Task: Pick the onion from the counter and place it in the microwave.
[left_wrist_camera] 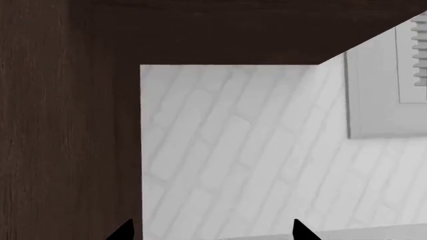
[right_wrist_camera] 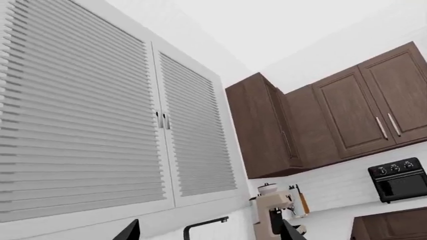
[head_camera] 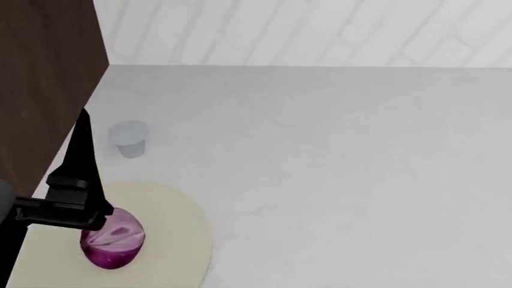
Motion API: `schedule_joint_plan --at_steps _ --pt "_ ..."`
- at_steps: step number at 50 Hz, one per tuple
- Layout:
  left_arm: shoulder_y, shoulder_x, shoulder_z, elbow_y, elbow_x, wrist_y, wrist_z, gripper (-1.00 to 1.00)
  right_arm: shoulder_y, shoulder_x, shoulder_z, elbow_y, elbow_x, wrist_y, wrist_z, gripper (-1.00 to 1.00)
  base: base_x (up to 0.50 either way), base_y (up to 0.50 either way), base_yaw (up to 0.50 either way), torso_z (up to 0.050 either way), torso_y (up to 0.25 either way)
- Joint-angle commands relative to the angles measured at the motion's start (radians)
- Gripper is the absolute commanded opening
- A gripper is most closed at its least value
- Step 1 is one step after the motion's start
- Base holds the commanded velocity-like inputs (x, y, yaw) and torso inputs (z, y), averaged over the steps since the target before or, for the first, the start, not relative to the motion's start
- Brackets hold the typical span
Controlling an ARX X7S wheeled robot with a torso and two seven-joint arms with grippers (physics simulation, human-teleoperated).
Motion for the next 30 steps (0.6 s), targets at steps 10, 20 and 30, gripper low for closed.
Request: schedule_joint_plan --at_steps 10,20,30 --pt "-0.053 0.024 -0.11 0.018 -0.169 -0.273 -0.004 1.0 0.005 -0.009 0.006 0.014 -0.028 -0.015 -0.016 1.0 0.0 0.0 0.0 0.0 0.0" --pt "-0.229 0.028 -0.354 0.091 -0.626 -0.846 -0.125 1.0 0.01 -0.015 -0.024 0.019 -0.044 -0.031 -0.022 1.0 0.0 0.0 0.0 0.0 0.0" --pt "-0.277 -0.128 -0.31 -0.117 -1.236 -0.823 -0.592 1.0 0.001 -0.016 -0.026 0.019 -0.043 -0.038 -0.021 1.0 0.0 0.0 0.0 0.0 0.0"
